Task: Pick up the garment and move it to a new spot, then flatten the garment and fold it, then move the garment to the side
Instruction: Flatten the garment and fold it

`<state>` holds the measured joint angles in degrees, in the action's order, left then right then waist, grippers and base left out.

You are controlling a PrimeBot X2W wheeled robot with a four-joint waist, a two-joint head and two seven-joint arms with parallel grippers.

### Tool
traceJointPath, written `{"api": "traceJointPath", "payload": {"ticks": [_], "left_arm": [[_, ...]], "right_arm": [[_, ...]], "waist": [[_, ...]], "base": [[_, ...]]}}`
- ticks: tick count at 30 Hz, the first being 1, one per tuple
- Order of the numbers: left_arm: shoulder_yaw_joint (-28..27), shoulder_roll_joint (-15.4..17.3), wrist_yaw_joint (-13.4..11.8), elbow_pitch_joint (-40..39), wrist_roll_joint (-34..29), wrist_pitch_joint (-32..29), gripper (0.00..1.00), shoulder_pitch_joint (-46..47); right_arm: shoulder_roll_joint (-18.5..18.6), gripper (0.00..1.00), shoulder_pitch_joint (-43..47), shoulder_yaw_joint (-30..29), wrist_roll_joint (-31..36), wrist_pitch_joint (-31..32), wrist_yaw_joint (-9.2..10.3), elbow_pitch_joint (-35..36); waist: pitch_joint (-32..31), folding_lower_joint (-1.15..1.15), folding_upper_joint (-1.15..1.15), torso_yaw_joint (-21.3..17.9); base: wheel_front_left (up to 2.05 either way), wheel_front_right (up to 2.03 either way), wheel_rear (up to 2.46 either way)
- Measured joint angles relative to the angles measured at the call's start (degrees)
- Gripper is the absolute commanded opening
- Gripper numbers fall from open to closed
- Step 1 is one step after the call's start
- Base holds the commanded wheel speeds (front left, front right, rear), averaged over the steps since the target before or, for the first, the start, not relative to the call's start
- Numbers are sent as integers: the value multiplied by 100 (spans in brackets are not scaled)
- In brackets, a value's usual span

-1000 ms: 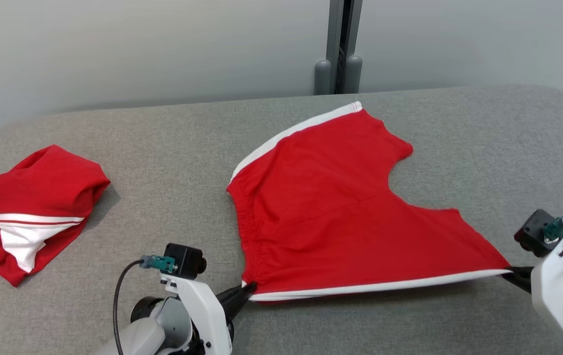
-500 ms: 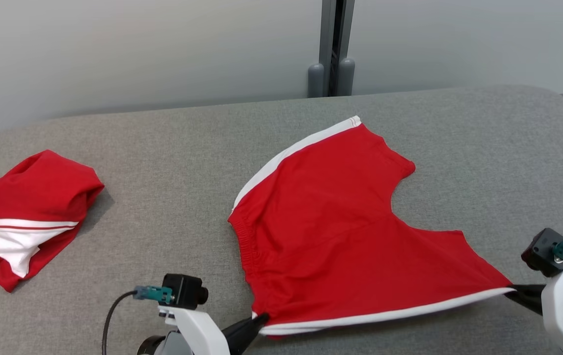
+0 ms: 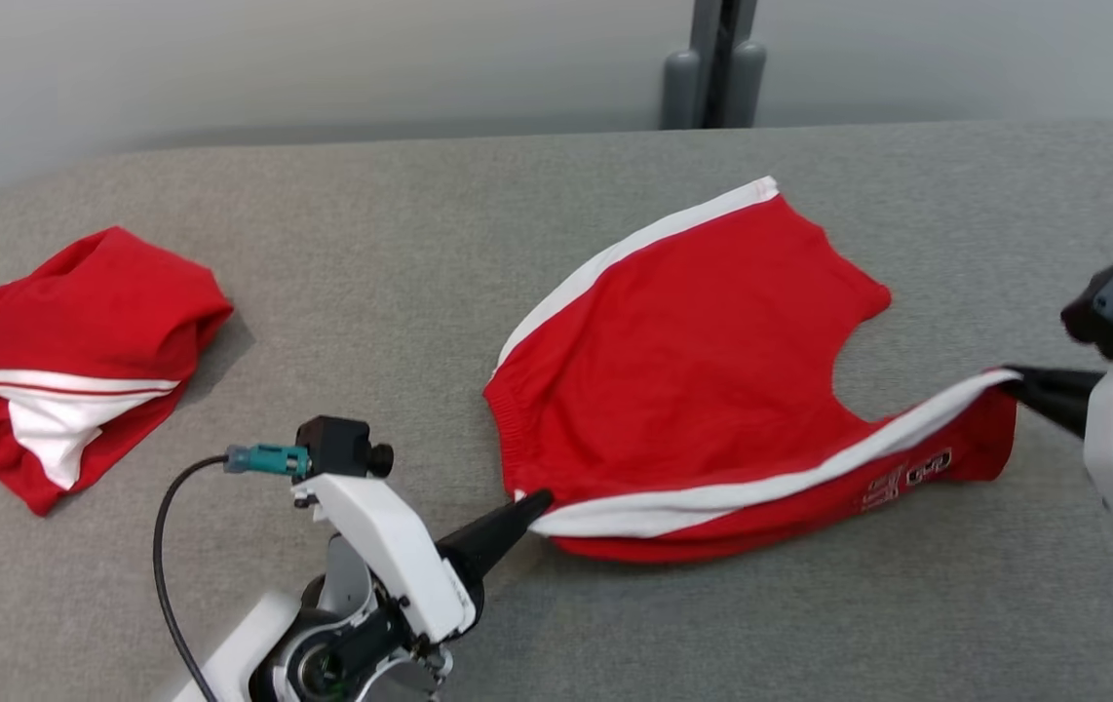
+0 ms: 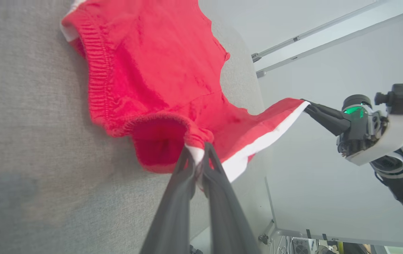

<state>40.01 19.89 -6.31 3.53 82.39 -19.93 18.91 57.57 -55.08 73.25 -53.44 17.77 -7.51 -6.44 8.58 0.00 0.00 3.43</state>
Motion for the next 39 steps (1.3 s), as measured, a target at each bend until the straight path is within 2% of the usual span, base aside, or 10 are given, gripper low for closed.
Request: {"api": "traceJointPath", "payload": {"ticks": [6, 17, 32, 39], "left_arm": [[-185, -218, 104, 204, 299, -179, 0, 363], [-244, -803, 324, 858, 344, -215, 0, 1153], [-454, -1391, 626, 2018, 396, -116, 0, 2209], [-450, -1573, 810, 2356, 436, 27, 0, 2458]], "right_arm": [[-122, 0, -630, 10, -59, 94, 0, -305], [-332, 0, -1397, 24, -16, 133, 0, -892], [-637, 0, -2209, 27, 20, 210, 0, -1822], [-773, 0, -2448, 27, -20, -22, 0, -2260]], "waist": [[274, 0, 0, 279], [803, 0, 0, 767], [1535, 0, 0, 1108], [1788, 0, 0, 1230]], "base": [[0, 0, 0], [0, 0, 0], [0, 0, 0], [0, 0, 0]]}}
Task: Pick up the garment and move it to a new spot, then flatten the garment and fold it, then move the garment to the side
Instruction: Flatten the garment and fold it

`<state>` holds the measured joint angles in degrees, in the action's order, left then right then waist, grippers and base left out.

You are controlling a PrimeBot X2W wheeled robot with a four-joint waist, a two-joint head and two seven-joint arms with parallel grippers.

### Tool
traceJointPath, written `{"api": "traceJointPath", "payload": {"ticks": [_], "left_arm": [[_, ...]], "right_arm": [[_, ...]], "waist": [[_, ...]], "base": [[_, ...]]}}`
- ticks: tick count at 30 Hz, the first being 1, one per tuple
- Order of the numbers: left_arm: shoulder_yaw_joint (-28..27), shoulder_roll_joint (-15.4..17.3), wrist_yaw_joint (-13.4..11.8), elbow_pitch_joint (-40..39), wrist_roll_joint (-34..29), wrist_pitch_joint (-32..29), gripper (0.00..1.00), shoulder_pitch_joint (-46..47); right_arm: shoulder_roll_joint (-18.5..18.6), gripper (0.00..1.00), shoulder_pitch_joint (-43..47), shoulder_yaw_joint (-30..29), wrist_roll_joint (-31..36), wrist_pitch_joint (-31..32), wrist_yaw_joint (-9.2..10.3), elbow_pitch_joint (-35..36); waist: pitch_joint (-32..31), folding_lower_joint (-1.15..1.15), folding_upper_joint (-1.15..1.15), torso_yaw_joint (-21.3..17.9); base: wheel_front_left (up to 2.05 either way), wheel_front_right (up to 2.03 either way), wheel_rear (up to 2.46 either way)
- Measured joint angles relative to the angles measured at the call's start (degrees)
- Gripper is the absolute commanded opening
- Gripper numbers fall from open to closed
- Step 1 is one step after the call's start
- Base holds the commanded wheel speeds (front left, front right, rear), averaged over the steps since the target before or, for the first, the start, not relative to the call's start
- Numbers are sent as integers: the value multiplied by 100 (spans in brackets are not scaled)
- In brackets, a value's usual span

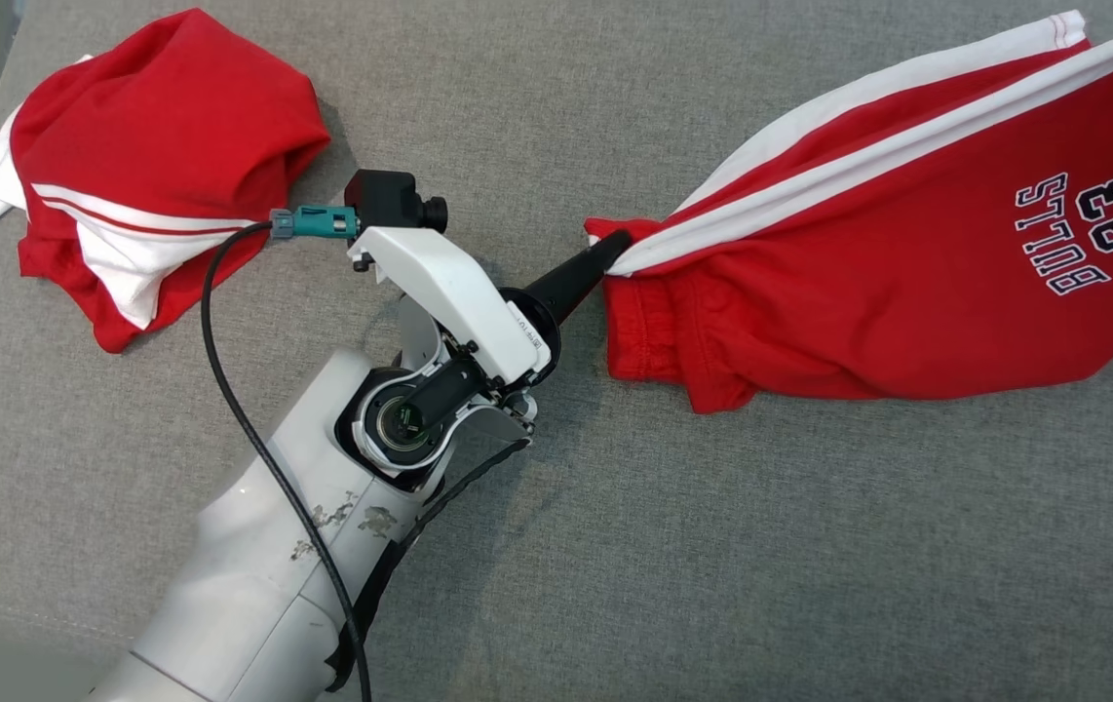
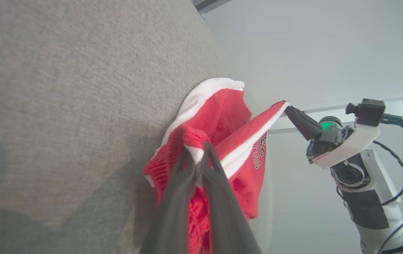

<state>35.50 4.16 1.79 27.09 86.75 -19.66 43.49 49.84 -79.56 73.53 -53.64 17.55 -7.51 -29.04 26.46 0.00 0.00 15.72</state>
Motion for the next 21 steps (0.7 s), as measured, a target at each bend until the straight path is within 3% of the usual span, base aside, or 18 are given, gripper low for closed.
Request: {"api": "traceJointPath", "payload": {"ticks": [14, 15, 16, 17, 18, 19, 21], "left_arm": [[157, -134, 257, 361, 319, 407, 0, 419], [192, -134, 270, 368, 344, 415, 9, 436], [232, -129, 277, 371, 377, 444, 26, 462], [268, -127, 300, 378, 411, 470, 45, 494], [303, -129, 313, 388, 454, 512, 84, 520], [346, -126, 320, 403, 467, 539, 100, 526], [413, -130, 322, 439, 514, 611, 100, 558]], "right_arm": [[-186, 0, -240, 2, 162, -374, 0, -455], [-197, 0, -252, 3, 158, -386, 0, -487], [-210, 80, -281, 5, 164, -450, 0, -534], [-236, 100, -319, 4, 122, -454, 0, -594], [-263, 100, -335, -1, 71, -453, 0, -657], [-281, 100, -334, 0, 73, -450, 0, -697], [-327, 100, -334, 1, 125, -464, 0, -740]], "waist": [[383, 0, 0, 220], [402, 0, 0, 230], [419, 0, 0, 236], [433, 0, 0, 242], [442, 0, 0, 245], [446, 0, 0, 247], [452, 0, 0, 246]], "base": [[0, 0, 0], [0, 0, 0], [0, 0, 0], [0, 0, 0], [0, 0, 0], [0, 0, 0], [0, 0, 0]]}}
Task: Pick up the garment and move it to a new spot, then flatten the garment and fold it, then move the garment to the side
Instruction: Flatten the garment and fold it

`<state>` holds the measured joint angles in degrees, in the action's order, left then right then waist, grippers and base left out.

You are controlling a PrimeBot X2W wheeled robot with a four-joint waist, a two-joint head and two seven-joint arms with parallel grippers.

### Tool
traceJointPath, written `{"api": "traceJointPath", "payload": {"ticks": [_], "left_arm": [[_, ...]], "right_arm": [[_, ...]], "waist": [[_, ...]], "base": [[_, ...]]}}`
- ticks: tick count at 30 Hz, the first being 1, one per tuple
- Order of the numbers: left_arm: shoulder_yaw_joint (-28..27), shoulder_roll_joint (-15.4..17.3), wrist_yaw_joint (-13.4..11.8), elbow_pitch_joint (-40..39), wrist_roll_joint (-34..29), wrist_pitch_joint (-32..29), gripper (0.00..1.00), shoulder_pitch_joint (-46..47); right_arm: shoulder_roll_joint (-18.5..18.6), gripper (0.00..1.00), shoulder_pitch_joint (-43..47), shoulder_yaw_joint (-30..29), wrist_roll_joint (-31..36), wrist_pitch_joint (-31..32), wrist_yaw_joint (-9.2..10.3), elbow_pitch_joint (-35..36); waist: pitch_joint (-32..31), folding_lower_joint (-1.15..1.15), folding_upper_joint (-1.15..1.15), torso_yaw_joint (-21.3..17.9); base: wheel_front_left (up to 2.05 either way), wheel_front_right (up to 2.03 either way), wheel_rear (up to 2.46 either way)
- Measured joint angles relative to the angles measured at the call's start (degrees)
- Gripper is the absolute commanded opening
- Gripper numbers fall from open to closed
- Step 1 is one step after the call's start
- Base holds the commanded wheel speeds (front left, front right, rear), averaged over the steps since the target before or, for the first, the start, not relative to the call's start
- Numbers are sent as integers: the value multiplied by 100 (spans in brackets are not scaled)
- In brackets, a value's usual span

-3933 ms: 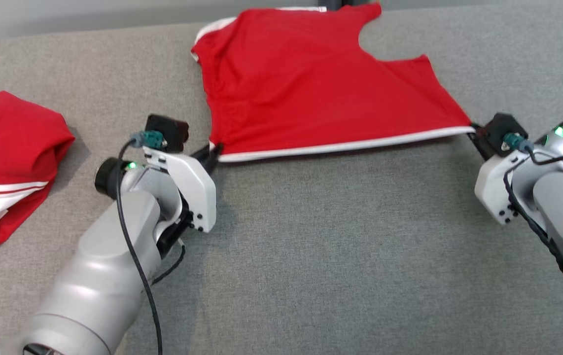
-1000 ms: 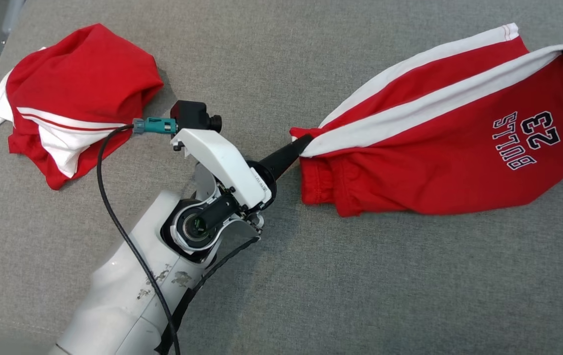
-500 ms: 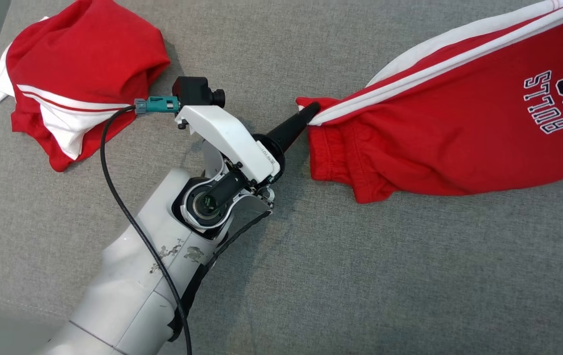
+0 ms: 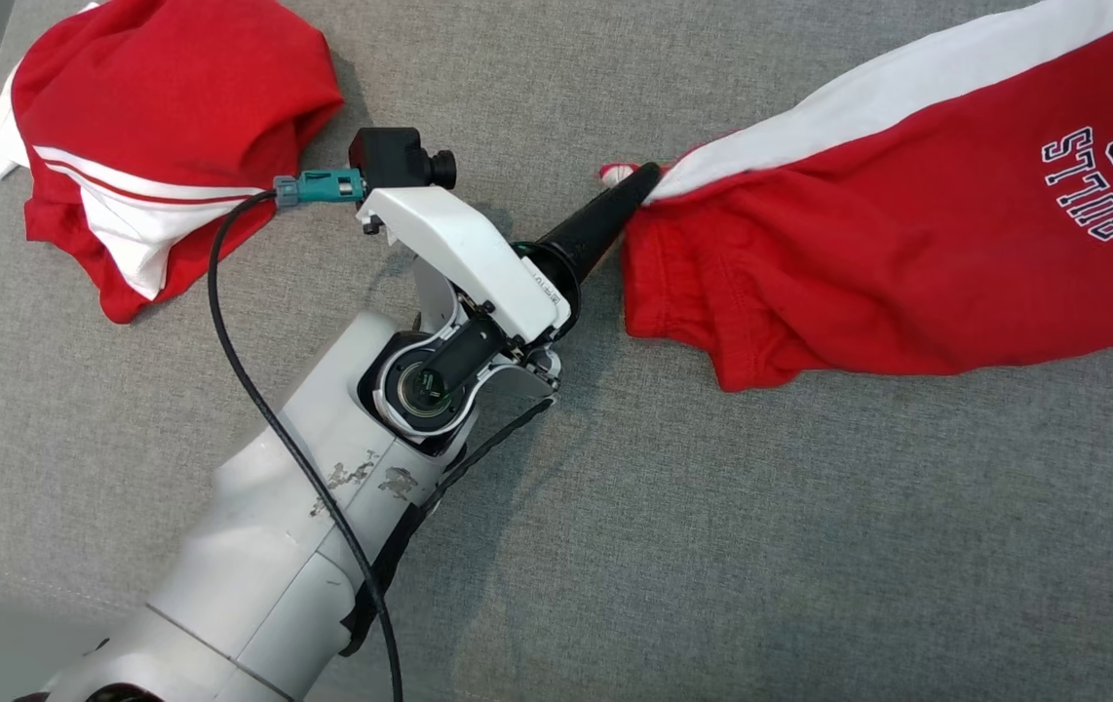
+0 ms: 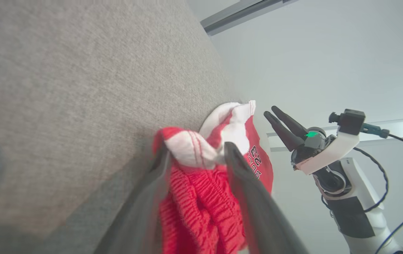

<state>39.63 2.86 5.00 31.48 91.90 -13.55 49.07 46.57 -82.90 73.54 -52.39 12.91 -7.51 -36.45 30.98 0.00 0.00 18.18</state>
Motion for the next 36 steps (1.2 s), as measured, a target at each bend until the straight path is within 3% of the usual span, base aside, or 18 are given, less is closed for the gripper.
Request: {"api": "traceJointPath", "payload": {"ticks": [5, 10, 19, 21, 22, 25, 28, 29, 30, 34, 35, 36], "left_arm": [[112, -4, 24, 123, 52, 224, 100, 77], [138, -18, 38, 392, -120, 688, 100, 121], [142, 302, 45, 719, -1049, 2178, 100, 93], [153, 449, 29, 797, -1280, 2525, 100, -3], [205, 619, -82, 838, -1734, 2753, 100, -68], [176, 790, -229, 831, -2229, 2839, 100, -123], [-409, 949, -538, 385, -3278, 2847, 100, -416], [-641, 1009, -683, 151, -3769, 2847, 100, -559], [-1080, 1070, -996, -316, -4666, 2854, 100, -973], [-1690, 814, -1091, -977, -5660, 2852, 100, -1975], [-1690, 814, -1091, -977, -5660, 2852, 100, -1975], [-1953, 760, -1080, -1205, -6080, 2853, 100, -2319]], "right_arm": [[-98, 100, 1, 1, 33, -133, 0, -333], [-268, 100, 17, -51, 99, -653, 0, -856], [-811, 100, 560, -681, 94, -2408, 0, -1798], [-953, 100, 738, -751, 167, -2621, 1, -1930], [-1076, 100, 946, -903, 260, -2735, 0, -2060], [-1124, 100, 1116, -1121, 364, -2775, 0, -2106], [-1104, 100, 1312, -1886, 726, -2804, 1, -1741], [-1063, 100, 1417, -2119, 1061, -2807, 0, -1568], [-1012, 100, 1761, -2784, 1745, -2808, 1, -1234], [-1265, 100, 2938, -4243, 2740, -2807, 0, -510], [-1265, 100, 2938, -4243, 2740, -2807, 0, -510], [-1512, 100, 3569, -4931, 3142, -2807, 1, -188]], "waist": [[-29, 0, 0, -18], [-161, 0, 0, -64], [-576, 0, 0, -270], [-700, 0, 0, -360], [-826, 0, 0, -459], [-962, 0, 0, -561], [-1152, 0, 0, -717], [-1212, 0, 0, -770], [-1321, 0, 0, -878], [-1570, 0, 0, -1050], [-1570, 0, 0, -1050], [-1714, 0, 0, -1115]], "base": [[0, 0, 0], [0, 0, 0], [0, 0, 0], [0, 0, 0], [0, 0, 0], [0, 0, 0], [0, 0, 0], [0, 0, 0], [0, 0, 0], [0, 0, 0], [0, 0, 0], [0, 0, 0]]}}
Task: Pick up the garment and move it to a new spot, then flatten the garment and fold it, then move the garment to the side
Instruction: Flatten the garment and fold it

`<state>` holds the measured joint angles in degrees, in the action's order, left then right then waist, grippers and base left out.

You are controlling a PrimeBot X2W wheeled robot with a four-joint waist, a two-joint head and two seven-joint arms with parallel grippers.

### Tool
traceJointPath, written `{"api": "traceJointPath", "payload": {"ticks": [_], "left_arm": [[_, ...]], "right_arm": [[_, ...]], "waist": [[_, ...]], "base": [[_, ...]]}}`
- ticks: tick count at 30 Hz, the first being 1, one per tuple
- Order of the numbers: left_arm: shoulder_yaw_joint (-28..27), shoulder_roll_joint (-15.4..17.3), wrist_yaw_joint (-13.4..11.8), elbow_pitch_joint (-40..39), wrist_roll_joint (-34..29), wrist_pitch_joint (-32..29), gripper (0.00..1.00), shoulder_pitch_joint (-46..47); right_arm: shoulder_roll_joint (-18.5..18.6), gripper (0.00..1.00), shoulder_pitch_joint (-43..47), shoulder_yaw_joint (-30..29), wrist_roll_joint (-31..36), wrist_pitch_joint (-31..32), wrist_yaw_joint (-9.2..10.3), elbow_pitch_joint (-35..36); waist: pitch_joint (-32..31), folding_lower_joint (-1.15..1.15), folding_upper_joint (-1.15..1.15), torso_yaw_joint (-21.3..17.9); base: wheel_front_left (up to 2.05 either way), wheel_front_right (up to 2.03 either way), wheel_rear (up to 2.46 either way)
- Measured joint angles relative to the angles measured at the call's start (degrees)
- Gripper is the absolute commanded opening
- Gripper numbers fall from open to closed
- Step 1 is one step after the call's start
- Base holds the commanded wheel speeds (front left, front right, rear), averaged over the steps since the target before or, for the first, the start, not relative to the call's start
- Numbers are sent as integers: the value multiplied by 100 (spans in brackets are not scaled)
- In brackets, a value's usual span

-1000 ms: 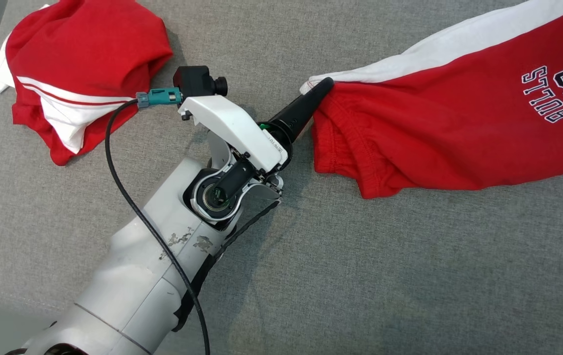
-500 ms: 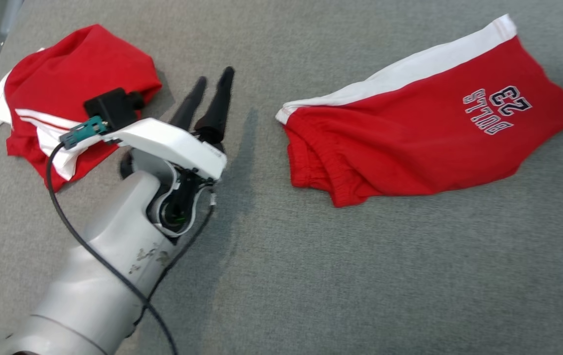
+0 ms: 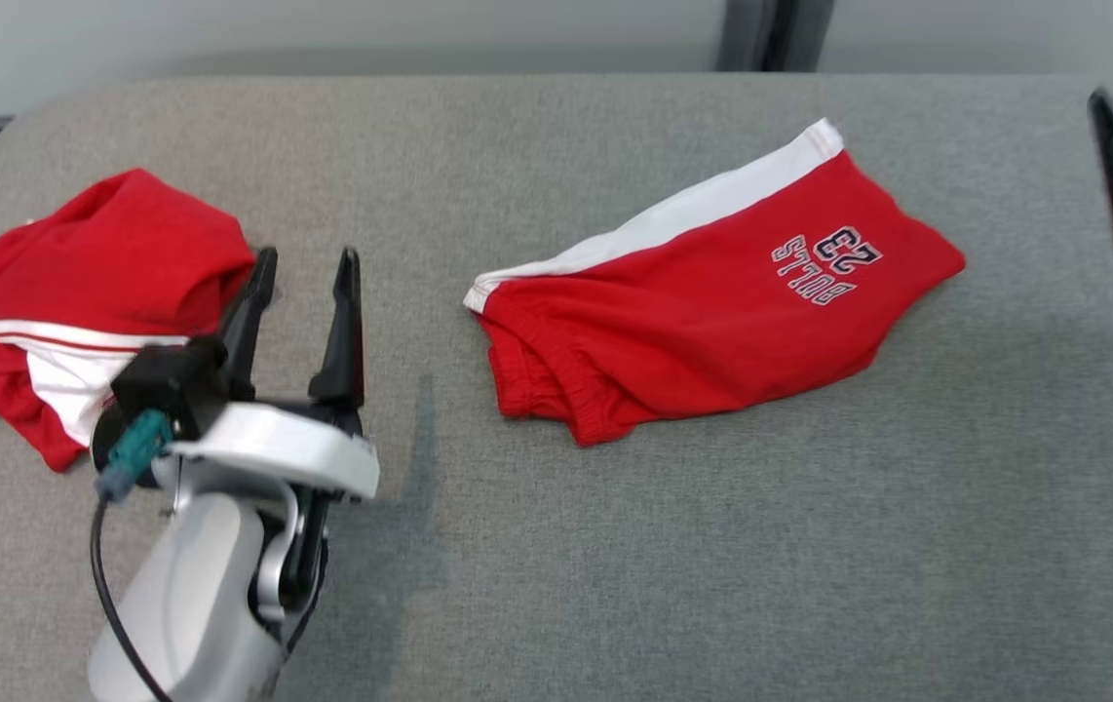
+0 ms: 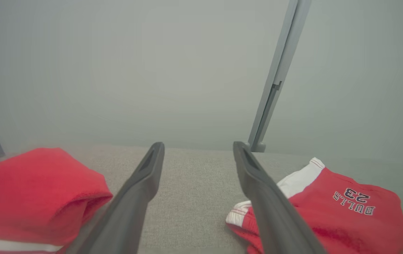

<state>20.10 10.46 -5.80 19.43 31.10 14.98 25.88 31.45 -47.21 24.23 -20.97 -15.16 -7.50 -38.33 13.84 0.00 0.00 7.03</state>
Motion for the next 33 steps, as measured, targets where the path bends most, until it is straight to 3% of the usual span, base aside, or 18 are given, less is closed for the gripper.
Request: {"api": "traceJointPath", "payload": {"ticks": [6, 12, 22, 27, 33], "left_arm": [[-641, -298, 213, -424, -847, 0, 100, -1040], [-1059, -604, 477, -572, -1307, 0, 100, -1777], [-1281, -750, 721, -600, -1748, 0, 100, -2057], [-1216, -760, 781, -520, -1741, 0, 100, -2034], [-1045, -761, 549, -371, -1637, 0, 100, -1971]], "right_arm": [[-866, 100, 1547, -1216, 743, -1, -1, 765], [-1466, 100, 2478, -1726, 901, 0, 0, 971], [-1744, 100, 2800, -2124, 1018, 0, -1, 572], [-1770, 100, 2755, -2007, 620, 166, -1, -43], [-1745, 100, 2354, -1949, -520, 542, 0, -439]], "waist": [[-448, 0, 0, -165], [-751, 0, 0, -216], [-779, 0, 0, 40], [-721, 0, 0, 218], [-573, 0, 0, 521]], "base": [[0, 0, 0], [0, 0, 0], [0, 0, 0], [0, 0, 0], [0, 0, 0]]}}
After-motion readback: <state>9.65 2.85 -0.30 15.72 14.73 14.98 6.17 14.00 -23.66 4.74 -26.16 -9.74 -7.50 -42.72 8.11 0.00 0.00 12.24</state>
